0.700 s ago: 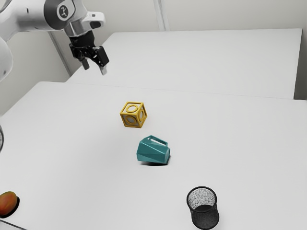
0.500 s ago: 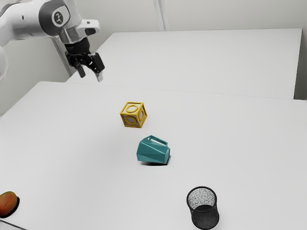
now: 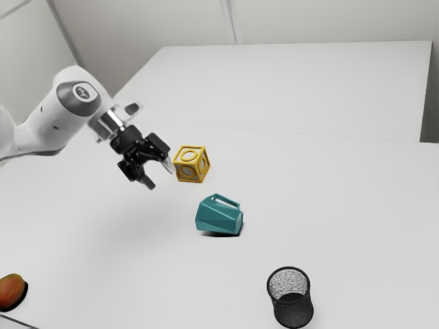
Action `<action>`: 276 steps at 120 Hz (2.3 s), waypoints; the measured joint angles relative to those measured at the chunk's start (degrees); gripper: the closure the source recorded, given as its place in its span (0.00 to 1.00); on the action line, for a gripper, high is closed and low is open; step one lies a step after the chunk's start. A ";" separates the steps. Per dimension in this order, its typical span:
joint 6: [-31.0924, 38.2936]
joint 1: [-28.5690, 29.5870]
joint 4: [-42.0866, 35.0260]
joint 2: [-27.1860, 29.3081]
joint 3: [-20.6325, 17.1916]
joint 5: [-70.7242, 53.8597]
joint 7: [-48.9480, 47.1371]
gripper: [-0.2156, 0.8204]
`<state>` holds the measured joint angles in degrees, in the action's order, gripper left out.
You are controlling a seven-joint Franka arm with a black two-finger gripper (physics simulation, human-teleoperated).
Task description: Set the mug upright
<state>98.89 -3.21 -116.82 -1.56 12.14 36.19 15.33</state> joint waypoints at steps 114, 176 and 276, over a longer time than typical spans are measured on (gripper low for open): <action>15.84 -7.96 -4.31 -10.71 -1.21 14.02 6.70 0.37; 16.62 -8.67 -3.48 -10.80 -2.84 15.76 7.45 0.88; 23.83 -12.90 -2.03 -4.95 -2.95 -41.16 -2.20 0.96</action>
<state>122.72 -16.11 -118.85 -6.52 9.19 -4.97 13.14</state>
